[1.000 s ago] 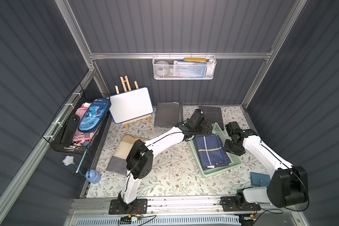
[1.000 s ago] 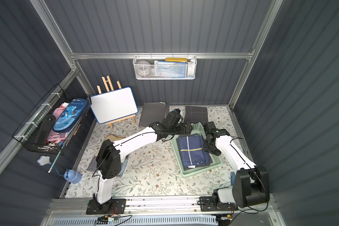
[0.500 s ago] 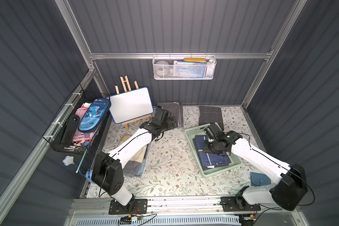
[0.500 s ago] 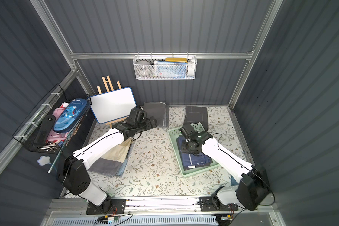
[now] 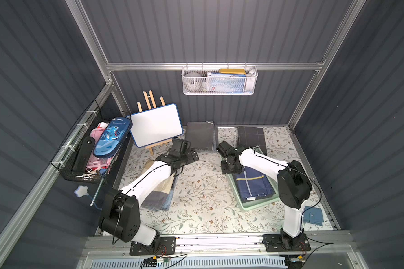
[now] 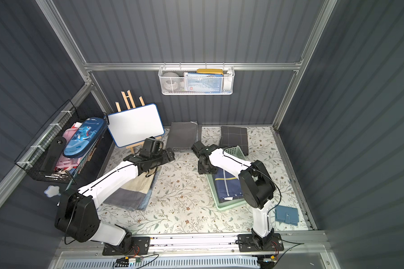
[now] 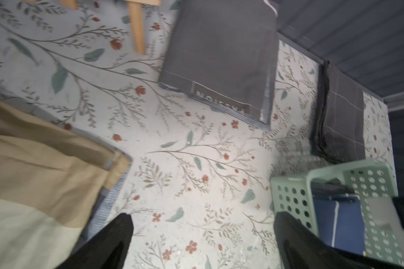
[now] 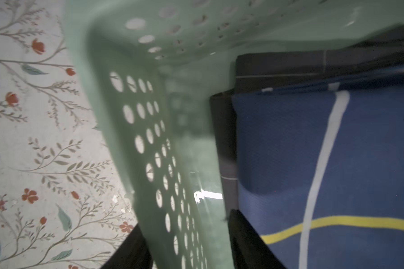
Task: Put the folded pillowcase in the basket
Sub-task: Adjust the basket at the center of the board, then move the pillowcase to the center of the board.
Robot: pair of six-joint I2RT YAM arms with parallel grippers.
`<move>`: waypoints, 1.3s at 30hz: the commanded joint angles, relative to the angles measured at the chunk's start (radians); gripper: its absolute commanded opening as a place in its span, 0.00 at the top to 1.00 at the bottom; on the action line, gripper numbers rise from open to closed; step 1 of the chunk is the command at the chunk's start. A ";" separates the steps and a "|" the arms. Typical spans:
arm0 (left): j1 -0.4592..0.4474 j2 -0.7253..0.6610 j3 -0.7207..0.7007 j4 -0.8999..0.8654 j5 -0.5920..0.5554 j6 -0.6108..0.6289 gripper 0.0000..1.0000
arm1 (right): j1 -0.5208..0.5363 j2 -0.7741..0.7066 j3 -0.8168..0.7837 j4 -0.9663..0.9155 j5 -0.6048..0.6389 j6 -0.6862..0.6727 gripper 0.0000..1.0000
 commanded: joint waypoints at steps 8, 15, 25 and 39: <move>0.173 0.029 -0.164 0.113 0.129 -0.007 0.01 | -0.184 -0.163 -0.155 0.011 0.132 0.076 0.46; 0.178 0.176 -0.255 0.226 0.248 -0.048 0.00 | -0.179 -0.265 -0.172 0.024 0.053 0.047 0.46; 0.078 0.181 -0.329 0.387 0.461 -0.197 0.00 | -0.147 -0.406 -0.211 0.054 0.032 0.030 0.46; -0.154 0.196 -0.135 0.660 0.411 -0.545 0.01 | -0.142 -0.529 -0.311 0.055 -0.020 0.021 0.46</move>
